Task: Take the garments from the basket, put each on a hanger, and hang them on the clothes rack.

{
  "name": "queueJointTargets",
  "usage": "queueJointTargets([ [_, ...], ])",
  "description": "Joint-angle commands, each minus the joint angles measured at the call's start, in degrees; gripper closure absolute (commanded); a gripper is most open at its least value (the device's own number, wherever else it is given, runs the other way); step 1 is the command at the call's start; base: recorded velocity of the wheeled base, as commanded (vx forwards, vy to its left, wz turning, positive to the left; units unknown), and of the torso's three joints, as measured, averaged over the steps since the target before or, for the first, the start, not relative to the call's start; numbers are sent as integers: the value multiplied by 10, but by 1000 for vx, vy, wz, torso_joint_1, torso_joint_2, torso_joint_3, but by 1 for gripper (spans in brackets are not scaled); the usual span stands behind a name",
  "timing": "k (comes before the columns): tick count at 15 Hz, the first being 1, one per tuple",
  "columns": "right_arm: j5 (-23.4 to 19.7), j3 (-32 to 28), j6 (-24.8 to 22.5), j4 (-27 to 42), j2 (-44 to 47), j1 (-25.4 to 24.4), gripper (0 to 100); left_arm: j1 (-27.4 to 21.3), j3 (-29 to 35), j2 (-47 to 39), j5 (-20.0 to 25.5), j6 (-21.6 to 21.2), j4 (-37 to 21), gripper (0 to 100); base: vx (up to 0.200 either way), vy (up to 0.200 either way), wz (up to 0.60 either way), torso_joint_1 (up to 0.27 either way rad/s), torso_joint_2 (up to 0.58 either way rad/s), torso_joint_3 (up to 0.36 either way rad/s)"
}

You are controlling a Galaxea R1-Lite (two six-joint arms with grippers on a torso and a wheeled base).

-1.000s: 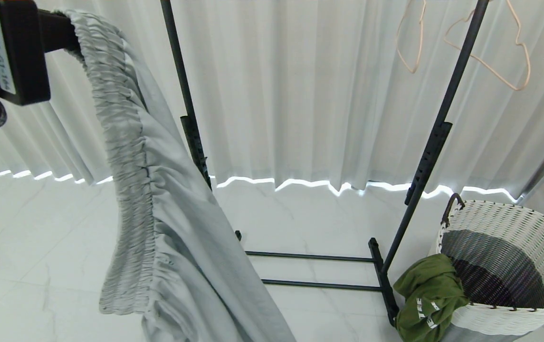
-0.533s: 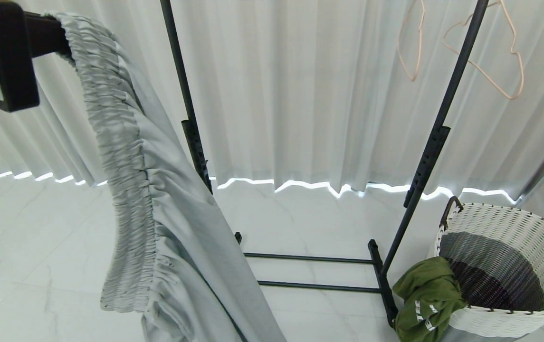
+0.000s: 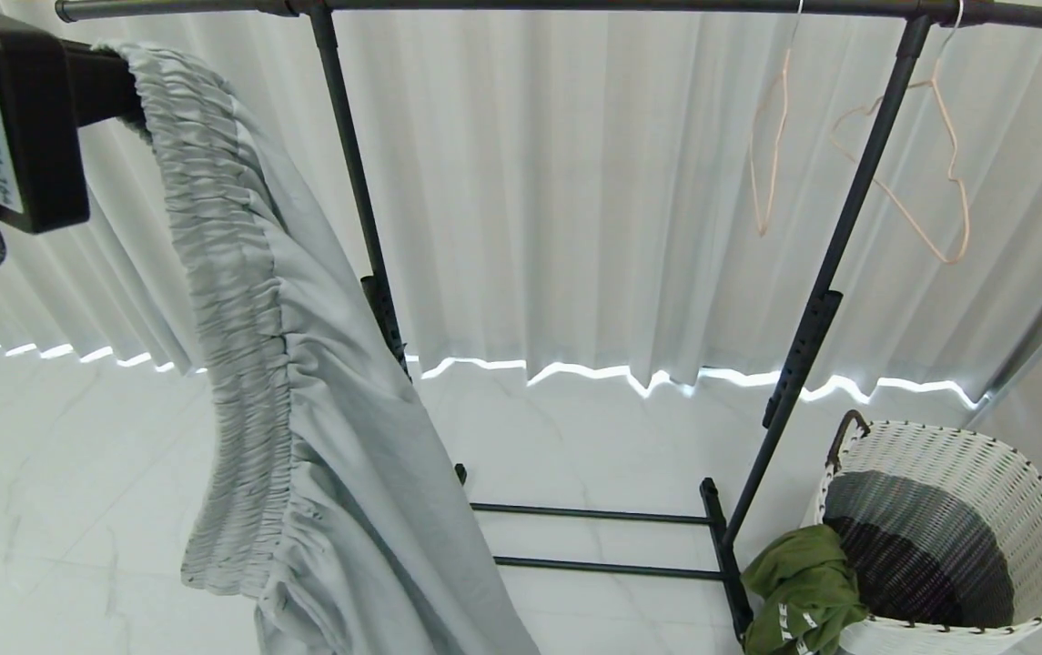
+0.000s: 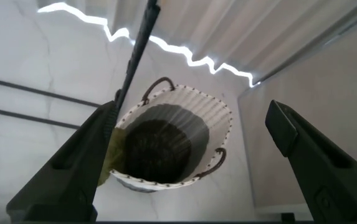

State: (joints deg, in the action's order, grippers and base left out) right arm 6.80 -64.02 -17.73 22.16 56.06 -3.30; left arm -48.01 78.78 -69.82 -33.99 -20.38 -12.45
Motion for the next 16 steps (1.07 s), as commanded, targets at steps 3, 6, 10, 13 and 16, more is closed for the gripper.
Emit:
queueJointTargets([
  [3, -2, 0, 0, 0, 2, 18, 0, 0, -2, -1, 0, 0, 0, 100, 0, 0, 0, 162, -471, -315],
  [6, -4, 1, 1, 0, 3, 25, 0, 0, -5, 0, 0, 0, 0, 100, 0, 0, 0, 180, -486, -305],
  [10, -3, 3, 0, -1, 4, 25, 0, 0, -9, 1, 0, -1, 0, 100, 0, 0, 0, 202, -496, -301],
  [13, -4, 1, 0, -21, 9, 25, 0, 17, -18, 0, -1, 0, 0, 100, 67, 0, 0, 217, -509, -295],
  [16, -19, 7, 9, -36, 12, 25, 0, 17, -18, -1, 0, 0, 0, 100, 200, 0, 0, 199, -478, -261],
])
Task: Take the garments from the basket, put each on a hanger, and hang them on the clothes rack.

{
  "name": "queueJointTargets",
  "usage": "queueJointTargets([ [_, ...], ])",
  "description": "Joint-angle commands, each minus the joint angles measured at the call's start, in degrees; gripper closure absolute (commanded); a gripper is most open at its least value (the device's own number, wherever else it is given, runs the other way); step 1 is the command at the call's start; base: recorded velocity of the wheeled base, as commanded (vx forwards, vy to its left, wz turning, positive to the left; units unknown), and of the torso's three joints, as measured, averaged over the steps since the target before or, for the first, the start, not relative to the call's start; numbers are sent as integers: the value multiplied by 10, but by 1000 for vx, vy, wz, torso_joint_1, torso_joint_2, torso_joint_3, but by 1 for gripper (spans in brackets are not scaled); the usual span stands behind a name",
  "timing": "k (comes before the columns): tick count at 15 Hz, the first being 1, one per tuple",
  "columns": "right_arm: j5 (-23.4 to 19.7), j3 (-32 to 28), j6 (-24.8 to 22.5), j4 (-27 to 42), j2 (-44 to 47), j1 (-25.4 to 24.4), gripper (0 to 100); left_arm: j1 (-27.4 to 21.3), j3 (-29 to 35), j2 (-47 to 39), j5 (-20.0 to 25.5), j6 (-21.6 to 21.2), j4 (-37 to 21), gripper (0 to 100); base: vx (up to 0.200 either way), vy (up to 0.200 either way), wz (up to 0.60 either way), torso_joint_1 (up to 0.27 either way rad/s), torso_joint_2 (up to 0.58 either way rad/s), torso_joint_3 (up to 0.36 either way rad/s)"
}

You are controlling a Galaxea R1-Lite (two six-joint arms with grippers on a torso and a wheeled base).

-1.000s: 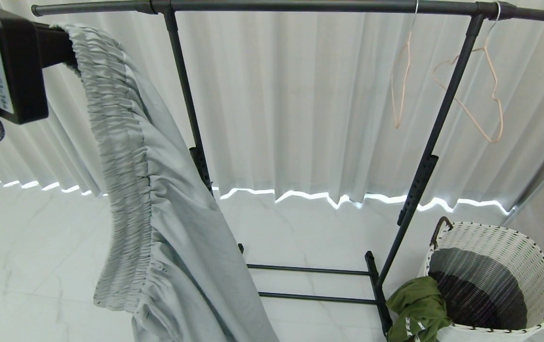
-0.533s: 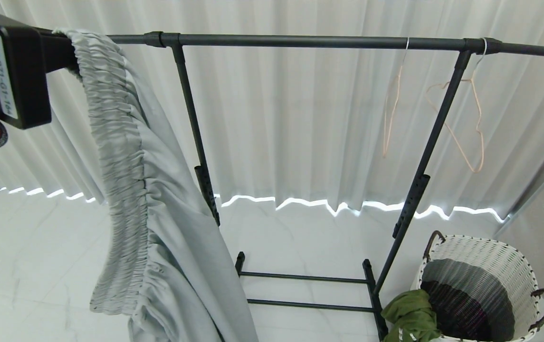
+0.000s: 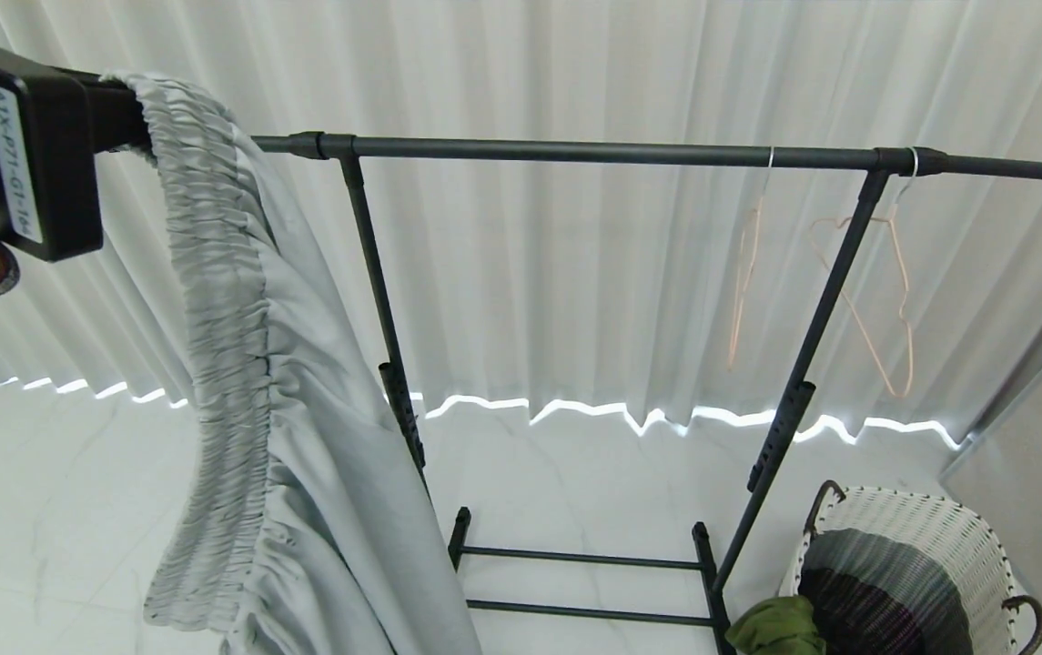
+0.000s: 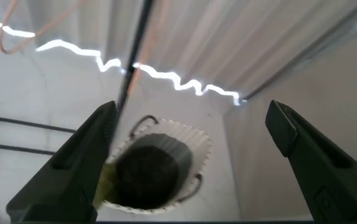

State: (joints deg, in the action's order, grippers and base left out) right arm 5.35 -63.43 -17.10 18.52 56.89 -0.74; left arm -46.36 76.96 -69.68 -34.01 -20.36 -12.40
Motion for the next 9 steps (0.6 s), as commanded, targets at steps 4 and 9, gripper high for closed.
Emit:
queueJointTargets([
  [4, -25, 2, 45, 0, 16, 0, 0, 0, -1, -2, 0, 0, -1, 100, 200, 0, 0, 61, -95, -60],
  [9, -23, 37, 57, -5, 36, 5, 0, 0, 0, -2, 1, -3, -1, 100, 200, 0, 0, 6, -4, -3],
])
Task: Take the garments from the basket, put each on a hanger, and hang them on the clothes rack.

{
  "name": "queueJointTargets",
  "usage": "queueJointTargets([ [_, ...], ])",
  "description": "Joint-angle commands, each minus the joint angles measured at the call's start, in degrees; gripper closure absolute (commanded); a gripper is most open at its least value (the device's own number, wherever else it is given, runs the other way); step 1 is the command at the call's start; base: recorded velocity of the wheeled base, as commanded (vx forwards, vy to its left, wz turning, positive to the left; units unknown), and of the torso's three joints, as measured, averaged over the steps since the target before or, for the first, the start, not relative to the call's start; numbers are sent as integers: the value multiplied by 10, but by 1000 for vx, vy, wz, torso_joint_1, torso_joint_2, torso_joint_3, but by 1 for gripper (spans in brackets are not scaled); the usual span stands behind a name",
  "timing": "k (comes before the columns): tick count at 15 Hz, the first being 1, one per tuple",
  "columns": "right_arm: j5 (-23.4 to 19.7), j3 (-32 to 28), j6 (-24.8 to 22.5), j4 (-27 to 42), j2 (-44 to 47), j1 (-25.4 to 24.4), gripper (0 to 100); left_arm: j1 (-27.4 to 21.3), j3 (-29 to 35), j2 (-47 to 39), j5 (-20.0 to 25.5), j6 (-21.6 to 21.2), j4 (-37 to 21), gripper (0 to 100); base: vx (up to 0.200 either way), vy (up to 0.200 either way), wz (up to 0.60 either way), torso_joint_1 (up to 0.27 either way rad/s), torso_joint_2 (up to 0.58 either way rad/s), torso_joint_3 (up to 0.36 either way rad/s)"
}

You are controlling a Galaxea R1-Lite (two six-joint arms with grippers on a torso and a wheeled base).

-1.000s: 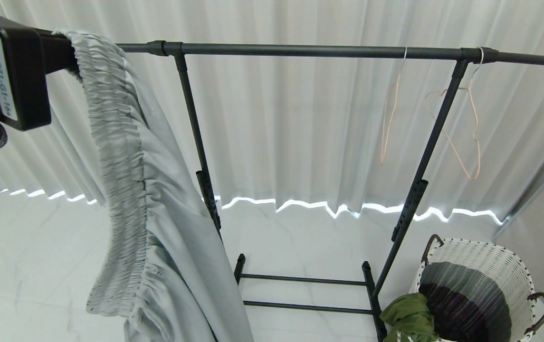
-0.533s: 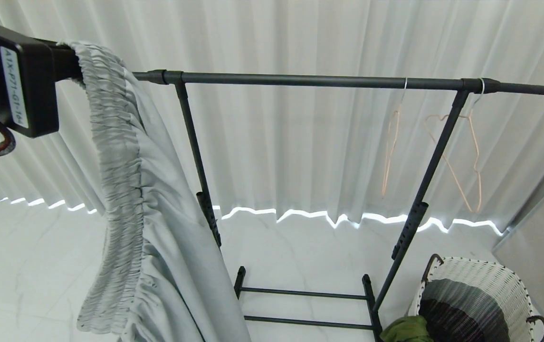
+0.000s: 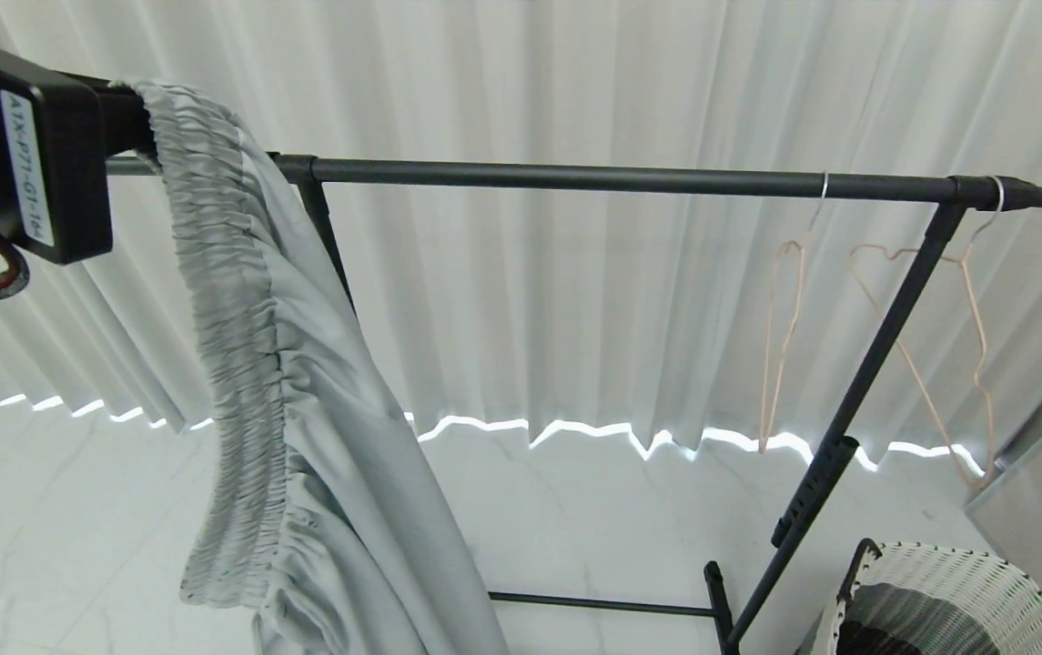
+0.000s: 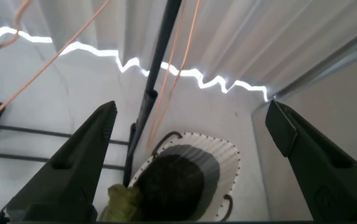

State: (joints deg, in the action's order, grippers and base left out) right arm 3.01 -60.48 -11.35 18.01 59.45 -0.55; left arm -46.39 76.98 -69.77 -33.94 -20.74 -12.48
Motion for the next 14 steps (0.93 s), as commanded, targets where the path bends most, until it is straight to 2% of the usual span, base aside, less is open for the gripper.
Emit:
queueJointTargets([
  [1, 1, 19, 9, -14, 21, 7, 0, 0, 0, -1, 0, -4, 0, 100, 0, 0, 0, 0, 0, 0],
  [5, -1, 82, 56, -82, 73, 53, 0, 0, -8, -2, -1, -10, 0, 100, 0, 0, 0, 0, 0, 0],
  [9, -13, 97, 135, -132, 151, 63, 0, 0, -11, 2, -1, -10, 0, 100, 0, 0, 0, 0, 0, 0],
  [11, -28, 98, 135, -194, 204, 63, 0, 0, -15, 4, -1, -10, 0, 100, 0, 0, 0, 0, 0, 0],
  [14, -25, 91, 133, -225, 263, 60, 0, 0, -23, 4, 0, -9, 0, 100, 0, 0, 0, 0, 0, 0],
])
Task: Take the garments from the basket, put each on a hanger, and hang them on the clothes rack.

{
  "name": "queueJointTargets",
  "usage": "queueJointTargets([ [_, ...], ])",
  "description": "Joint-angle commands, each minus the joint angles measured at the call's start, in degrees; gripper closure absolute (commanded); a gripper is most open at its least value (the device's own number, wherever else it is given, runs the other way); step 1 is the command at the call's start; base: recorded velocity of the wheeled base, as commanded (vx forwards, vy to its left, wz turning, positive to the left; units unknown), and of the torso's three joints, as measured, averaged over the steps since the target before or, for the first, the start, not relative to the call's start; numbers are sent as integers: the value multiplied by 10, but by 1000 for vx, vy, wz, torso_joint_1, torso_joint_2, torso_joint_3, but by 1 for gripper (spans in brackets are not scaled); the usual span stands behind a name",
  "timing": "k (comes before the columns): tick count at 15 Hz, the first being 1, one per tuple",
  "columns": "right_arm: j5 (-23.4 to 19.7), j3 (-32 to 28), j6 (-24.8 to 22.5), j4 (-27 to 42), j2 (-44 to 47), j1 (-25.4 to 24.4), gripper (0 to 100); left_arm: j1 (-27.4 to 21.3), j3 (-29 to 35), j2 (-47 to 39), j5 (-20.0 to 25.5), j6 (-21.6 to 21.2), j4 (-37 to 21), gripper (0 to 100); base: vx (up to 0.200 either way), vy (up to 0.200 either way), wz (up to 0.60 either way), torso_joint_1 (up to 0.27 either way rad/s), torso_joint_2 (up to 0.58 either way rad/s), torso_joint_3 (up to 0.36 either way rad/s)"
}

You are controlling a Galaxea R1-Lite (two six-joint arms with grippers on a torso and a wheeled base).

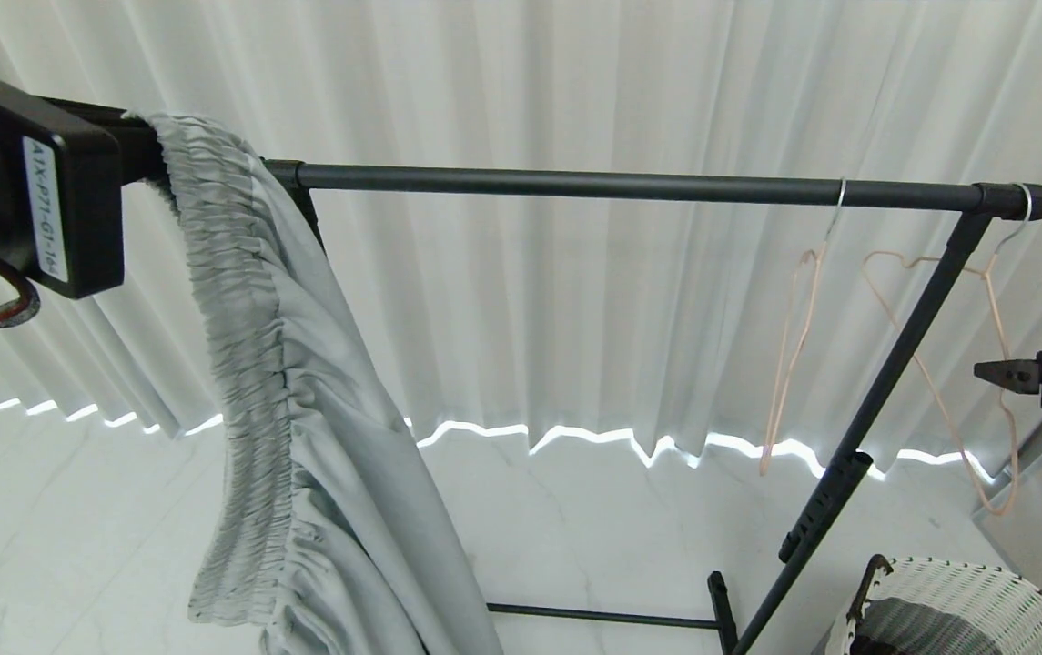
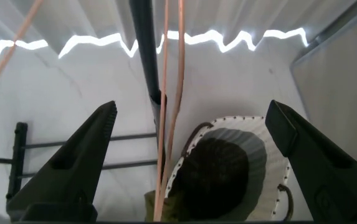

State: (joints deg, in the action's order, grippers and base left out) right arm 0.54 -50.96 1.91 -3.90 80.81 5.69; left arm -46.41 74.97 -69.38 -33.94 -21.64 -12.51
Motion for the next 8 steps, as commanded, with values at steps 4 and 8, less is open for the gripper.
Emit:
queueJointTargets([
  [4, 1, -7, 4, -59, 102, -5, 0, 0, -20, -1, 0, -1, 37, 100, 0, 0, 0, 0, 0, 0],
  [8, 1, -9, 4, -87, 127, -5, 0, -1, -26, -1, 2, -1, 48, 100, 0, 0, 0, 0, 0, 0],
])
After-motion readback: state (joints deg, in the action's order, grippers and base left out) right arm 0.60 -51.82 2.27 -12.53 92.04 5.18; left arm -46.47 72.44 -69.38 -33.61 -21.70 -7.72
